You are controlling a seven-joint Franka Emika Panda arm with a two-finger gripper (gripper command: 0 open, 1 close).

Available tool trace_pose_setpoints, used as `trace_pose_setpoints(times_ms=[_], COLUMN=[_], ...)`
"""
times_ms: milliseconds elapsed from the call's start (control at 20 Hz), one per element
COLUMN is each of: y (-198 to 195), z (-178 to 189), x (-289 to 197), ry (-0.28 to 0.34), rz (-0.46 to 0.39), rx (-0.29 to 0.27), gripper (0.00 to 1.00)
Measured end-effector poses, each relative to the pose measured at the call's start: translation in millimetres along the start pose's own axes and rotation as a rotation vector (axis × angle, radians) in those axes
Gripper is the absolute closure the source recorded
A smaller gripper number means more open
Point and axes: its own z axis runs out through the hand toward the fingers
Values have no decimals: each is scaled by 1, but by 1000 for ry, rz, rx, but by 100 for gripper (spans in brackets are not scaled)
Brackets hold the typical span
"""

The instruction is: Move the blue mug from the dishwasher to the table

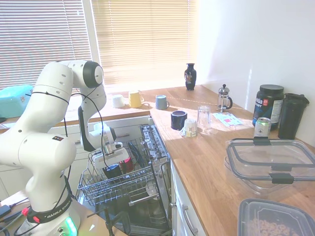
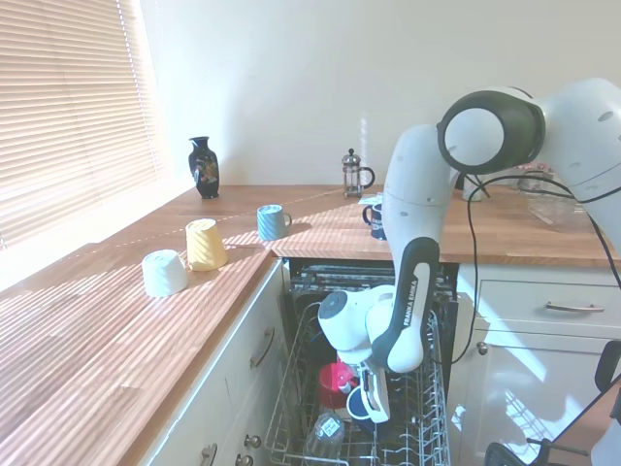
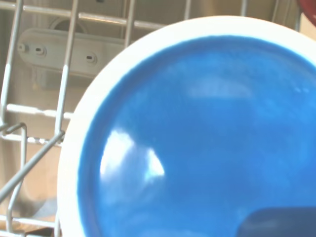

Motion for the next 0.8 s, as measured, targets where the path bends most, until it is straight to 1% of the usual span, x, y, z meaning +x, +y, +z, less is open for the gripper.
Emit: trace_pose_setpoints(times_ms=[50, 250, 800], y=[-1, -3, -1], z=[1, 5, 5], x=[1, 2, 4], ry=[1, 6, 6], rz=[-1, -7, -7], rx=[1, 10, 8], gripper=[100, 100, 100])
